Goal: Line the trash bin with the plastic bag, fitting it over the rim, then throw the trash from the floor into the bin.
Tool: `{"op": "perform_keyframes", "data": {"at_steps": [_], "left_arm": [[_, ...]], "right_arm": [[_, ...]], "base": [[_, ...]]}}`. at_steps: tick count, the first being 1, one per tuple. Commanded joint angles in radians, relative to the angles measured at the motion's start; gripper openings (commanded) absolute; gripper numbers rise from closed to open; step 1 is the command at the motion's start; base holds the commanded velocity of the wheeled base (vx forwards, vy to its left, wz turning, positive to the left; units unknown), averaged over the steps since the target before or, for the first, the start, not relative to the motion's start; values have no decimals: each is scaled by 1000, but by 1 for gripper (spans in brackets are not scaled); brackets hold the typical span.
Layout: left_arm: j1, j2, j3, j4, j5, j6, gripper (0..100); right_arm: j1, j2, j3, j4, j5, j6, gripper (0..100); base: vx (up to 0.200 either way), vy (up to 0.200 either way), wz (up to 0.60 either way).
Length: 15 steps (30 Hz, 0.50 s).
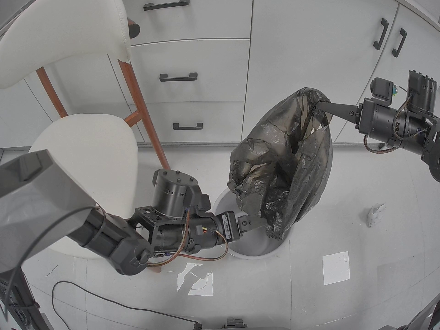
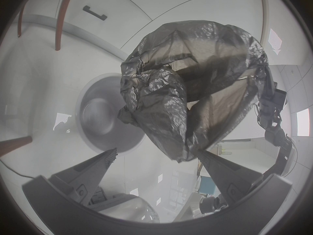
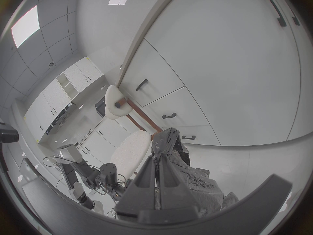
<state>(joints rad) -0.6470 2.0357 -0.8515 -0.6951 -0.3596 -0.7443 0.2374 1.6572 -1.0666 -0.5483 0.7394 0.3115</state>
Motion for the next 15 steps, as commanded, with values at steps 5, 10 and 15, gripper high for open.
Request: {"op": "perform_keyframes", "data": {"at_steps": [5, 10, 15], "left_arm": [[1, 127, -126, 0, 2, 0, 100], [1, 193, -204, 0, 2, 3, 100], [6, 259, -302, 0, 30, 3, 100]], "right_arm": [[5, -45, -3, 8, 20, 6, 0], [5, -65, -1, 8, 21, 20, 0], [8, -82, 5, 18, 23, 20, 0]], "base": [[0, 0, 0], [0, 0, 0], [0, 0, 0]]}}
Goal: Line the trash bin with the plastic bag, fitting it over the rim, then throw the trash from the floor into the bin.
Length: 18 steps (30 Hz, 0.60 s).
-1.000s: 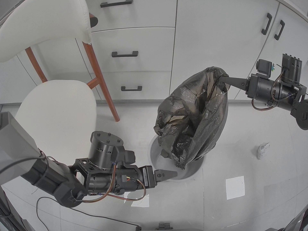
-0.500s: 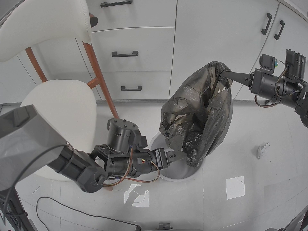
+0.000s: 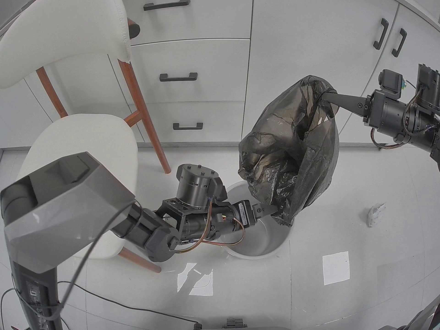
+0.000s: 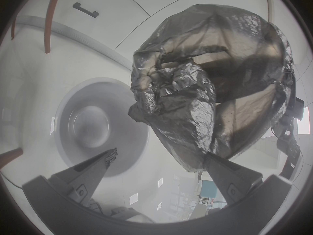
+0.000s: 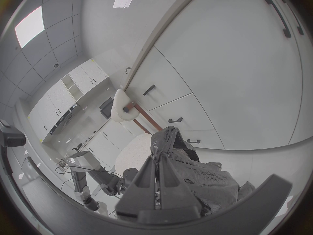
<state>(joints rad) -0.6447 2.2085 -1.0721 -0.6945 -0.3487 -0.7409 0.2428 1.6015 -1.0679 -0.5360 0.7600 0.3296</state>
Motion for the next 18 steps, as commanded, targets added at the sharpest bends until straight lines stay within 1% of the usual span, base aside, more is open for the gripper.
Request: {"op": "perform_keyframes", "data": {"at_steps": [1, 4, 10, 14, 18], "left_arm": [[3, 86, -95, 0, 25, 0, 100], [3, 63, -101, -2, 30, -2, 100], [5, -43, -31, -2, 31, -3, 100], [23, -47, -29, -2, 33, -2, 100], [42, -36, -32, -2, 31, -2, 100]], "right_arm": [[3, -28, 6, 8, 2, 2, 0], [3, -31, 11, 11, 2, 2, 0], [3, -25, 39, 14, 28, 3, 0], [3, -20, 42, 16, 28, 3, 0], [4, -21, 40, 14, 28, 26, 0]], "base": [[0, 0, 0], [0, 0, 0], [0, 0, 0], [0, 0, 0], [0, 0, 0]]}}
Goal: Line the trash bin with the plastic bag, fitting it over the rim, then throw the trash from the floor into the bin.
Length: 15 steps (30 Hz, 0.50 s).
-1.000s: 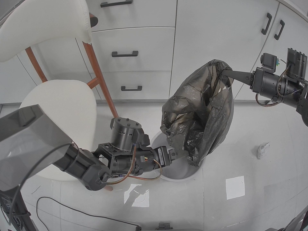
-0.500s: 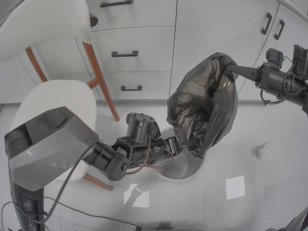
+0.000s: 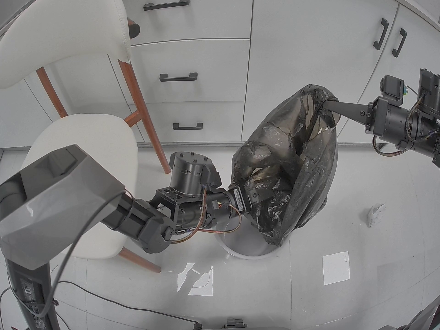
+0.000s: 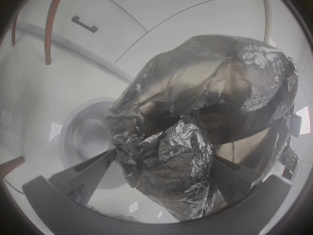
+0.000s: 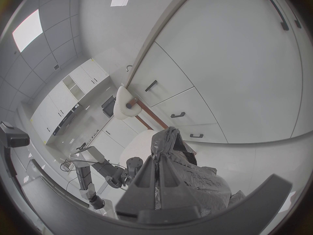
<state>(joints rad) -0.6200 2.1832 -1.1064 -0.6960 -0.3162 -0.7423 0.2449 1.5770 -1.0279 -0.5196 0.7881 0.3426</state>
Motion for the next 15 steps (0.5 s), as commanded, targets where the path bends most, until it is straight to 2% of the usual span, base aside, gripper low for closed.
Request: {"op": "perform_keyframes", "data": {"at_steps": [1, 11, 15], "left_arm": [[17, -2, 2, 0, -1, 0, 100], [8, 53, -15, -4, -12, 1, 100], [8, 75, -15, -83, -26, 1, 100]], "right_arm": [[7, 1, -3, -4, 0, 27, 0], [27, -2, -6, -2, 0, 33, 0], [27, -3, -9, -2, 0, 33, 0]], "base": [[0, 0, 0], [0, 0, 0], [0, 0, 0]]}}
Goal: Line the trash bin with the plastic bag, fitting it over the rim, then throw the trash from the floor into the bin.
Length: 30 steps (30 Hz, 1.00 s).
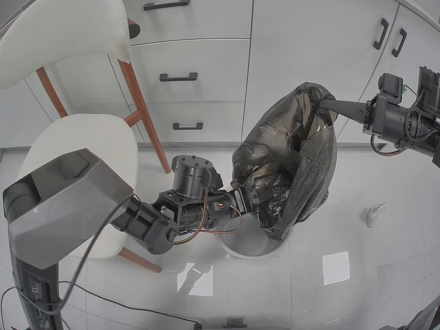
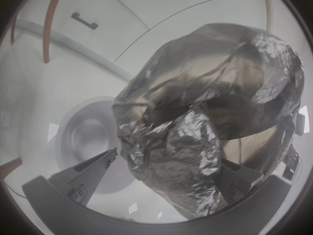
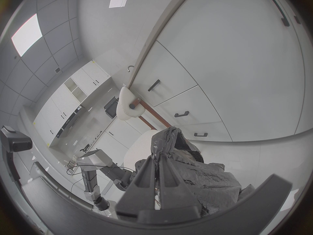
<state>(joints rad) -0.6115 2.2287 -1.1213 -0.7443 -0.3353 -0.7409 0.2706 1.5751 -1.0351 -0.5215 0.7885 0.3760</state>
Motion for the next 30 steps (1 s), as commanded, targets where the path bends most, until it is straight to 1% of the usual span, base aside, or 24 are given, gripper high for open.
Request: {"op": "perform_keyframes", "data": {"at_steps": [1, 4, 7, 8, 19, 23, 24, 29, 30], "left_arm": [[-1, 40, 5, -81, -14, 0, 100], [2, 65, 5, -138, -34, -2, 100], [-2, 72, 5, -144, -34, 0, 100], [-4, 74, 6, -144, -36, 0, 0], [-4, 65, 15, -144, -36, -3, 0], [6, 9, 54, -144, -34, -6, 0], [10, -43, 97, -144, -36, -8, 0], [29, -121, 202, -144, -37, -8, 0], [29, -135, 245, -144, -37, -8, 0]], "right_arm": [[1, -1, -3, 0, 0, 0, 0], [2, -3, -8, 0, 0, 1, 0], [2, -6, -8, 0, 0, 1, 0], [2, -7, -8, 0, 0, 1, 0], [2, -15, 3, 1, 0, 1, 0], [2, -15, 7, 1, 0, 1, 0], [2, -15, 9, 1, 0, 1, 0], [18, -12, 18, 3, 0, 12, 0], [22, -10, 33, 5, 0, 21, 0]], "base": [[0, 0, 0], [0, 0, 0], [0, 0, 0], [0, 0, 0], [0, 0, 0], [0, 0, 0], [0, 0, 0], [0, 0, 0], [0, 0, 0]]}}
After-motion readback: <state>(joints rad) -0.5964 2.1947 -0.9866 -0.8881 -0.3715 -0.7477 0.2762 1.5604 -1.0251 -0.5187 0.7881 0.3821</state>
